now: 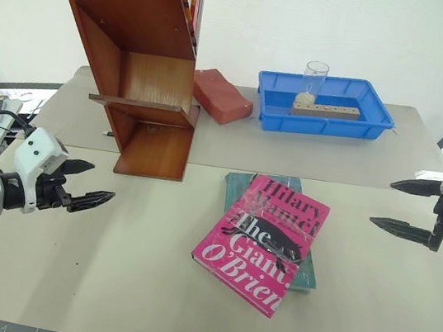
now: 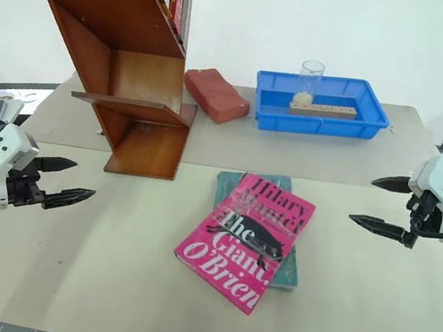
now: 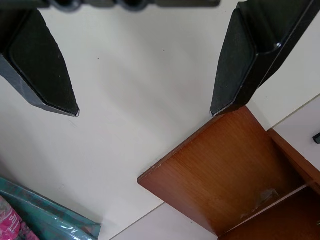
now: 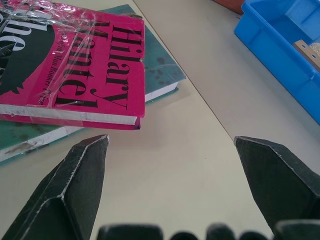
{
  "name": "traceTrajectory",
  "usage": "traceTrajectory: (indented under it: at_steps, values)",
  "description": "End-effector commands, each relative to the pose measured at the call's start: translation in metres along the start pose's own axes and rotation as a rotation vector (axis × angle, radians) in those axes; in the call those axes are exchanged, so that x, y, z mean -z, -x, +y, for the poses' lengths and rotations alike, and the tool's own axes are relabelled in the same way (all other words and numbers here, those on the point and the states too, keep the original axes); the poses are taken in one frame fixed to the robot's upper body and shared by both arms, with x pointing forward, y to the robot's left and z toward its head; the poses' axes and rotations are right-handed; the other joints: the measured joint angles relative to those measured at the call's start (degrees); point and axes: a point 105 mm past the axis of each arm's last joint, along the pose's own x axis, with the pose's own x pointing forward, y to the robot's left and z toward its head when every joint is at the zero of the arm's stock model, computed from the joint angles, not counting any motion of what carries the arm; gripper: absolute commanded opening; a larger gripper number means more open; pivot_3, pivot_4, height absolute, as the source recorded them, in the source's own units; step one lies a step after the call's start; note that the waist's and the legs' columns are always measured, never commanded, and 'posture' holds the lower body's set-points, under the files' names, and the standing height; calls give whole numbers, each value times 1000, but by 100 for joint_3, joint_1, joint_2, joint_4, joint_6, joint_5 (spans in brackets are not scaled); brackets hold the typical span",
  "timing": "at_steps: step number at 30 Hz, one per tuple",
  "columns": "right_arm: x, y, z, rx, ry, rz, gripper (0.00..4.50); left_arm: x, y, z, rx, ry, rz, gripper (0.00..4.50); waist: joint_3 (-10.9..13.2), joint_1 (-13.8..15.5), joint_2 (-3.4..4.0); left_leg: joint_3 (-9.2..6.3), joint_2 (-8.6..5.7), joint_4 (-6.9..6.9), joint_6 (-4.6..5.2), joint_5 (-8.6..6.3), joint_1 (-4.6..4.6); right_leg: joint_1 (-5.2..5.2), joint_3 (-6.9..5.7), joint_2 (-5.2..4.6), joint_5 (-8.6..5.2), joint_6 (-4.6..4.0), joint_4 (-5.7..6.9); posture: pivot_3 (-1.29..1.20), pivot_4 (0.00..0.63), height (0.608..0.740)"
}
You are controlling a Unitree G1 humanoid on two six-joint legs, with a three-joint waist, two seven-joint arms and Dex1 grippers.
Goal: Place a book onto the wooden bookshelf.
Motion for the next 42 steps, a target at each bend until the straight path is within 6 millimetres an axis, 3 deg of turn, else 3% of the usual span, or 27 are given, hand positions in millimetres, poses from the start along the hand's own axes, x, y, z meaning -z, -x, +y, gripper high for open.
traceTrajectory:
  at_steps: [1, 8, 12, 19, 21, 24, 26, 29, 32, 39, 42]
  values:
    - [-15, 3, -7, 35, 67, -19, 4442, -9, 1, -4, 12, -41, -15, 4500, 0, -1, 0, 0, 0, 0, 0, 0, 0, 0, 0, 0, 0, 0, 0, 0, 150, 637]
    - [-13, -2, -14, 92, 92, 1, 4442, -4, -2, -6, 12, -81, 10, 4500, 0, 0, 0, 1, 0, -1, 0, 0, 2, 0, 1, 0, 0, -1, 0, 0, 150, 637]
    - [-13, -5, -18, 120, 90, -5, 4442, -17, -3, -10, 50, -90, -115, 4500, 0, 11, 1, 4, -1, 1, 0, 0, 2, 1, 1, -2, 1, -2, 0, 0, 150, 637]
    - [-10, -4, -18, 127, 92, 8, 4442, -20, -4, -14, 95, -75, -139, 4500, 0, 4, 0, 4, 0, 1, 0, 0, 1, 0, 1, -1, 1, -2, 3, 0, 150, 637]
    - [-9, -4, -18, 129, 87, 11, 4442, -25, -9, -8, 10, -112, -183, 4500, -1, 10, 2, 4, 0, 1, 0, 0, 2, 1, 1, -1, 1, -2, 2, 0, 150, 637]
    - [-6, -4, -15, 128, 73, 29, 4442, -22, -19, -16, 82, -49, -174, 4500, -2, 22, -2, 3, -1, 3, 0, 0, 1, 3, 2, 0, 2, -2, 3, 0, 150, 637]
    - [-6, -4, -6, 99, 72, 29, 4442, -27, -28, -30, 227, 142, -186, 4500, -2, 48, -3, 2, -1, 5, 0, 0, 1, 6, 1, 0, 2, -1, 4, 0, 150, 637]
    - [-7, -5, 6, 79, 75, 41, 3676, -47, -35, -50, 437, 376, -274, 4500, -2, 58, -2, -1, -3, 10, 0, 1, -6, 7, 0, 0, 0, 10, 5, 0, 150, 637]
    - [1, -8, 18, 52, 71, 97, 2616, -51, -50, -64, 559, 552, -241, 4500, -3, 32, -4, -6, -3, 9, 0, 2, -4, 17, 0, 4, 0, 16, 5, 0, 150, 637]
    - [19, -32, 41, 6, 67, 146, 191, -35, -96, -93, 694, 815, -113, 4500, 2, -15, -10, -17, -5, 0, 1, 1, 45, 97, 1, 13, 1, 14, -16, 0, 150, 637]
    - [26, -41, 44, 3, 67, 161, 49, -26, -114, -100, 704, 902, -57, 4500, 4, -7, -12, -20, -5, -6, 1, 1, 58, 110, 1, 15, 1, 14, -27, 0, 150, 637]
